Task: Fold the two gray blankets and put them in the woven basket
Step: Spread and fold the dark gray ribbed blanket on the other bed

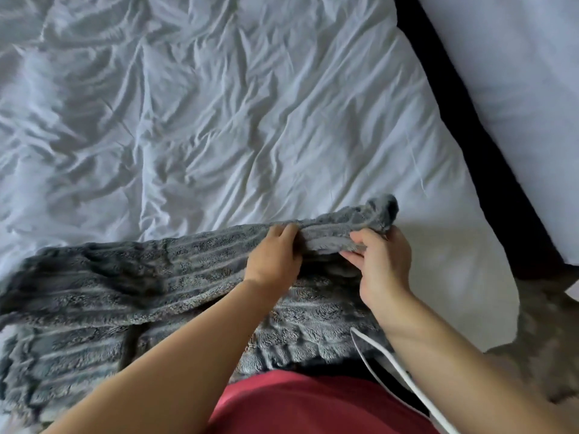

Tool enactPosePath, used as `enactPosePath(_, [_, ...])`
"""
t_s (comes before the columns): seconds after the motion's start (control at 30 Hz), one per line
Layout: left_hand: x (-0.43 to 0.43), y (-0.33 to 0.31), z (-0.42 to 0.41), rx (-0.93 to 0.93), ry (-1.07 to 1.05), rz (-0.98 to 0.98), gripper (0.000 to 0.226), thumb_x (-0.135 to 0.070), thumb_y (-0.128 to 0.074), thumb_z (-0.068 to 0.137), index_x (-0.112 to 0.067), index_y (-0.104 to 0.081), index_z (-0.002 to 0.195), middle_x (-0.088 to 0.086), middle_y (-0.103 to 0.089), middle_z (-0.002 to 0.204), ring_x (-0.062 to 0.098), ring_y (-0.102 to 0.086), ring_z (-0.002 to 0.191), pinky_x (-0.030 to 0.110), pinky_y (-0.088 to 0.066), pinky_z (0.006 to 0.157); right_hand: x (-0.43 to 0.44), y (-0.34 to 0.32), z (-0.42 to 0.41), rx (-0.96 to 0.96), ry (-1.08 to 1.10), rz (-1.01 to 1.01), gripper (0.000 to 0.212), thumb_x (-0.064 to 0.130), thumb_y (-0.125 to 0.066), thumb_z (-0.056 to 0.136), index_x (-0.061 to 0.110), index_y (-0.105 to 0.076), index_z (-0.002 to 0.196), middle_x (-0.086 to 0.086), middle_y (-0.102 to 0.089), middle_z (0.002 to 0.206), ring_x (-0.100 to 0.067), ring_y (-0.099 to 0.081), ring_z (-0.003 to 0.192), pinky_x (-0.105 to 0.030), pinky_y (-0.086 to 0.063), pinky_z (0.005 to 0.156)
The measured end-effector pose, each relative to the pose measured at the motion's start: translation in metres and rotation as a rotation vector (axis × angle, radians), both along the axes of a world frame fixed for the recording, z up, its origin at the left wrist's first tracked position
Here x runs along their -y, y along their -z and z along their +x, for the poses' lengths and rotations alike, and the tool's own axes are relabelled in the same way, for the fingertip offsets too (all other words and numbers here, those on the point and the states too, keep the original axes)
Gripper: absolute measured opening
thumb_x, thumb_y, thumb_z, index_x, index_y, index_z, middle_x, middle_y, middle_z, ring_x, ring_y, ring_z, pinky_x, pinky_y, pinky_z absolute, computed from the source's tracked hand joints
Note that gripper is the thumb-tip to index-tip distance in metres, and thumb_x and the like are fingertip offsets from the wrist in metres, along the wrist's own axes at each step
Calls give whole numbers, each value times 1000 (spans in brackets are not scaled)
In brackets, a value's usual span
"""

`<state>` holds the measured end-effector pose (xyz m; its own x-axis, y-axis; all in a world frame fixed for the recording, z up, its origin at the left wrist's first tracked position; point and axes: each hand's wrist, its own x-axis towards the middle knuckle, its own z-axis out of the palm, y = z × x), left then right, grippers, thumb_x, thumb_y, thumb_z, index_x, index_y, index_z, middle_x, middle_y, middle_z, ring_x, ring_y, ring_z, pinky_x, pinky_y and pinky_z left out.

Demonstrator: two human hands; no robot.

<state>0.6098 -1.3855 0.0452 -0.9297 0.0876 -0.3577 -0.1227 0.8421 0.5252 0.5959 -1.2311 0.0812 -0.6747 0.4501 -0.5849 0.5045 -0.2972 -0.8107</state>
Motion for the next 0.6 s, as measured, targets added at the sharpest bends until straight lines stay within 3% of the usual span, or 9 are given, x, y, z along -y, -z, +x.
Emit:
enactPosePath(0.07, [8,0,10,-187,19,78,41,-9,-60,79,-15,-55,119,7,-55,110,32,-60,86,39,-53,68,-4,9,14,61,97,-123,18,-4,-54,77,12,-61,83,-9,-66,79,-24,-68,73,-32,-57,55])
enactPosePath(0.1, [10,1,16,-185,80,95,40,-8,-59,79,-17,-58,118,6,-56,110,30,-61,86,40,-54,70,-7,16,22,161,118,-162,17,-4,-52,80,10,-59,84,-13,-64,86,-27,-65,77,-33,-56,53])
enactPosePath(0.23, [6,15,40,270,455,-71,51,-15,-50,88,-33,-45,135,-1,-46,130,24,-56,109,40,-50,94,-34,52,35,608,80,-114,19,-5,-38,92,3,-56,91,-18,-55,98,-31,-58,78,-32,-53,40])
enactPosePath(0.27, [4,22,45,358,509,-110,58,-17,-48,89,-33,-35,143,0,-39,138,26,-51,118,41,-45,100,-40,55,30,648,90,-37,20,-1,-38,94,2,-57,101,-19,-57,99,-32,-59,80,-34,-54,45])
enactPosePath(0.33, [3,31,51,401,525,-131,66,-24,-48,89,-29,-22,149,4,-30,145,29,-39,129,42,-36,107,-45,56,12,687,55,354,29,7,-44,93,-3,-54,118,-22,-57,115,-38,-60,97,-44,-56,74])
enactPosePath(0.37, [3,34,51,395,519,-120,67,-28,-48,89,-28,-20,150,4,-28,146,29,-35,131,42,-34,109,-43,52,3,641,-5,594,35,8,-47,90,-2,-53,122,-24,-51,124,-41,-55,107,-47,-51,87])
enactPosePath(0.43, [3,36,50,395,557,-113,69,-35,-49,90,-25,-18,151,2,-27,147,29,-33,132,43,-33,110,-33,40,-11,324,-196,918,40,9,-48,82,5,-52,122,-21,-43,131,-41,-46,116,-46,-41,96])
enactPosePath(0.5, [5,34,46,410,643,-128,70,-39,-49,91,-23,-18,151,2,-28,149,28,-36,130,44,-35,108,-18,32,-21,-19,-465,1100,45,16,-52,83,8,-51,127,-20,-41,135,-39,-41,122,-44,-37,100])
enactPosePath(0.6, [13,23,32,403,620,-21,50,-38,-48,94,-27,-40,142,2,-51,139,22,-56,117,42,-45,102,4,44,-30,-191,-1085,1235,63,43,-42,95,22,-22,150,-16,-11,156,-33,-11,144,-45,-12,118])
